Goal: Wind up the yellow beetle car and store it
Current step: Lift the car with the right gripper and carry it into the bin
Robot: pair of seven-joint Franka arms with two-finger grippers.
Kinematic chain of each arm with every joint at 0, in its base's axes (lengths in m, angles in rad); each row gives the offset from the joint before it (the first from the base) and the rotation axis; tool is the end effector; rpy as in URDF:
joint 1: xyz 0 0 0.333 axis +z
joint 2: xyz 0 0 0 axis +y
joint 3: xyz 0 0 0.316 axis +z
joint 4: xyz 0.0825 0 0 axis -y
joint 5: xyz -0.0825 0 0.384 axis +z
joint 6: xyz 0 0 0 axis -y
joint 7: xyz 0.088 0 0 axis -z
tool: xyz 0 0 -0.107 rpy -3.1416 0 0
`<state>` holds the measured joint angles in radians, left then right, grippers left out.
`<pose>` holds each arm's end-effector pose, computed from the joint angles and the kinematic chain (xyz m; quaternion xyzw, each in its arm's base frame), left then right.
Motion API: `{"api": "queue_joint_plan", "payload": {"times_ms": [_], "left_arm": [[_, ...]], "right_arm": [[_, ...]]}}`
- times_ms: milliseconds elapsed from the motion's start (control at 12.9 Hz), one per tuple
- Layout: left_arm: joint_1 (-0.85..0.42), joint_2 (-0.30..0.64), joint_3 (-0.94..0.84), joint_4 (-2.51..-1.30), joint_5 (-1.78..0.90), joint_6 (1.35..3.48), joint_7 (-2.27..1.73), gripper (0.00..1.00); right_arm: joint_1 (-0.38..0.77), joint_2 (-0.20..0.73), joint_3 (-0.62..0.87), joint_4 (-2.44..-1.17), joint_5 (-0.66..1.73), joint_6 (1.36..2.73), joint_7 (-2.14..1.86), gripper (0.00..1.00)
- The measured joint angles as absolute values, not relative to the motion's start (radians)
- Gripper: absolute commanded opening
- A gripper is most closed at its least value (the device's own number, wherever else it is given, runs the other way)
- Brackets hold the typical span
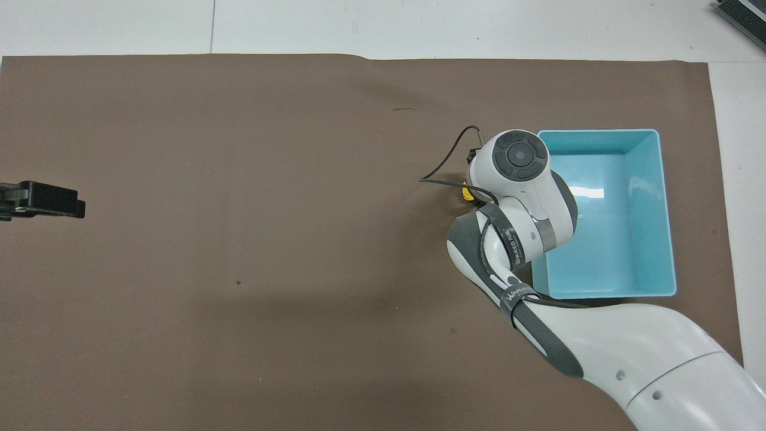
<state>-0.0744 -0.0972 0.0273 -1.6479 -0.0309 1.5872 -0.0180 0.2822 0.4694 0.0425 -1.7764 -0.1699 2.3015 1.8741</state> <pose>0.5249 -0.0273 0.6420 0.9996 -0.0146 0.0177 0.0174 0.6292 0.2055 0.3004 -0.7488 0.6598 -0.0621 0.0001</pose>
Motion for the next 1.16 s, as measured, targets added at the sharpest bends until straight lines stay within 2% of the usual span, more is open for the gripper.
{"api": "queue_joint_plan", "payload": {"times_ms": [232,852,1162], "left_arm": [[-0.074,-0.097,0.027,-1.648,-0.031,1.587,-0.018,1.0],[-0.074,-0.097,0.027,-1.648,-0.031,1.587,-0.018,1.0],[-0.074,-0.097,0.027,-1.648,-0.031,1.587,-0.018,1.0]], "right_arm": [[0.286,0.434,0.043,-1.746,-0.17,2.259,1.879,0.0],[0.287,0.263,0.052,-1.735,-0.079,2.103,1.847,0.0],[0.282,0.228,0.049,-1.735,-0.069,2.031,1.704,0.0]]}}
